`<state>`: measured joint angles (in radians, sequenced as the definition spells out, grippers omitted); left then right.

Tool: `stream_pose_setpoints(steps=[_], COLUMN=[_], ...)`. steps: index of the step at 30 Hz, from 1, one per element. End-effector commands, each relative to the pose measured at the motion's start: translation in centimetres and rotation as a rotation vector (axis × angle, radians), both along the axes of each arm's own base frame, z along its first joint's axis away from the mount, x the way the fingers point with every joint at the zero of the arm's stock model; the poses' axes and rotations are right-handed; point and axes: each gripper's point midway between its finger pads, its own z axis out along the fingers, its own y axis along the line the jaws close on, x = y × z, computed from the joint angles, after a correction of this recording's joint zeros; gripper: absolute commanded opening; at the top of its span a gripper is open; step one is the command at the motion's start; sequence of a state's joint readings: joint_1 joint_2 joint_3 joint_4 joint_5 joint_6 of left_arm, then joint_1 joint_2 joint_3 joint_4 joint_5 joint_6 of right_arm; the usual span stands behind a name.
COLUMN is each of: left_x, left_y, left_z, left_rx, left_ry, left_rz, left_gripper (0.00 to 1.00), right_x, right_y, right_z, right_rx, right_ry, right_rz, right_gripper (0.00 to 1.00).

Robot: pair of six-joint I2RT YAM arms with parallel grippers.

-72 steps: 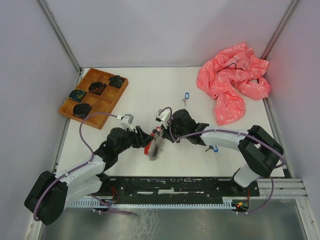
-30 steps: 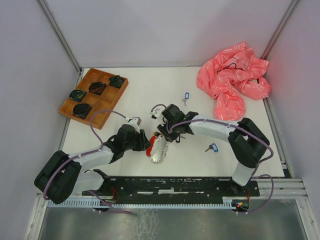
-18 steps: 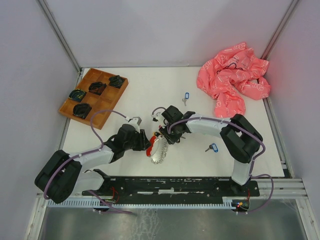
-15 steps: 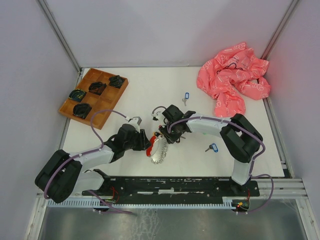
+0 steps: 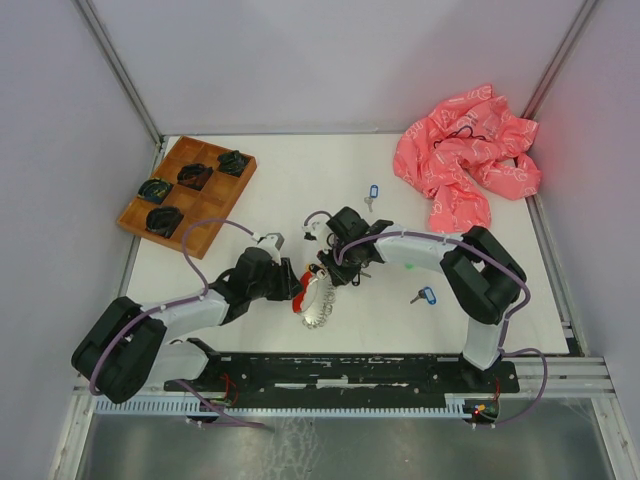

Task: Put the keys on the keyring

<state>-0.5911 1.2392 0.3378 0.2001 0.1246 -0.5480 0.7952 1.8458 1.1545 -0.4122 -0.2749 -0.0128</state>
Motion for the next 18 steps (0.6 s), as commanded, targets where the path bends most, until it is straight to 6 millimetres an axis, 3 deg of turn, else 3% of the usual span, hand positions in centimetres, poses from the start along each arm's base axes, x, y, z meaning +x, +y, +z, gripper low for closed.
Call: stream_pose_setpoints(steps=[1,8,18], left_x=[0.6,0.9,2.3], left_y=[-0.5,-0.6,-1.1], left_z=[0.5,1.0,3.7], left_rx=[-0.007,-0.016,-0.078], left_ry=[-0.016,-0.034,-0.11], left_rz=[-0.004,-0.006,0.009], left_gripper=[0.45,0.43,0.42], right_x=[0.4,0.6,1.2], right_y=[1.0,1.0,2.6], right_z=[0.7,1.8,5.4], right_rx=[0.032,0.037,0.159], right_ry=[0.001,-0.019,-0.11], right_rz=[0.034,0.045,0.089], right_gripper=[0.2,0.01,0.01])
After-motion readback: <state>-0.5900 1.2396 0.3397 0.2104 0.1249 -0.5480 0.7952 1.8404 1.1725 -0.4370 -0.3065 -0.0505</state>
